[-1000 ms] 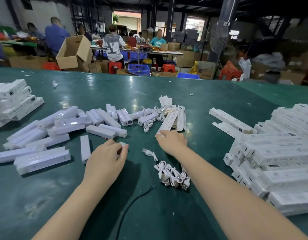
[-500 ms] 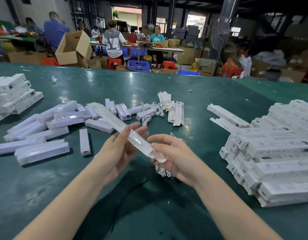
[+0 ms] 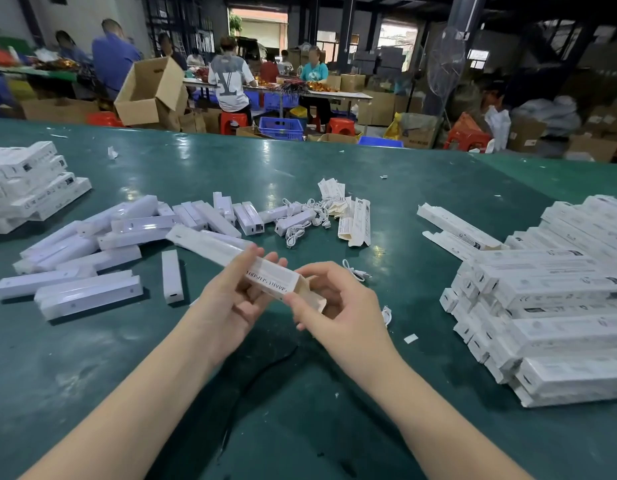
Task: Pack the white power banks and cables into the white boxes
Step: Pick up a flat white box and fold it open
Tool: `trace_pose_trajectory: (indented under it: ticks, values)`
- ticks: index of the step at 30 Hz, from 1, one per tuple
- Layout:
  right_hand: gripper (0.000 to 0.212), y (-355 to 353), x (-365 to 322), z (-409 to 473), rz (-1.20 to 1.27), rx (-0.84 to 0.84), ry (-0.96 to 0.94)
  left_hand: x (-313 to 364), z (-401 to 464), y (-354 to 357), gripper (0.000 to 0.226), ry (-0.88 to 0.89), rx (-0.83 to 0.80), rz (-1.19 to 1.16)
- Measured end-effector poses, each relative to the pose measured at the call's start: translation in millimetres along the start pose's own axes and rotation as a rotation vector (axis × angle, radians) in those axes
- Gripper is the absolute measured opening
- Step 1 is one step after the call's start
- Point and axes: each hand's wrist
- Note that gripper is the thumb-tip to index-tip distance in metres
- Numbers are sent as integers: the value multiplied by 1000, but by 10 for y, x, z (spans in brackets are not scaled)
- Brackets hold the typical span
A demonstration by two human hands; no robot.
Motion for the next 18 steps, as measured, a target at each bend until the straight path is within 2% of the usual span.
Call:
trace_pose_trajectory:
  ticks: [5, 13, 18]
  values:
    - [28, 35, 48, -32, -335, -41, -174, 47, 32, -34, 30, -45, 130, -176]
    - [13, -16, 50, 7, -362, -122, -271, 5, 131, -78, 23, -67, 175, -220]
    - [20, -5, 52, -14, -423, -91, -284, 6, 131, -82, 24, -51, 179, -250]
Point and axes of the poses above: each hand's wrist, its own z-axis towards the middle knuckle, its own y-axis out of the palm, x = y × z, and after that the axes turned 8 degrees about y, right-handed
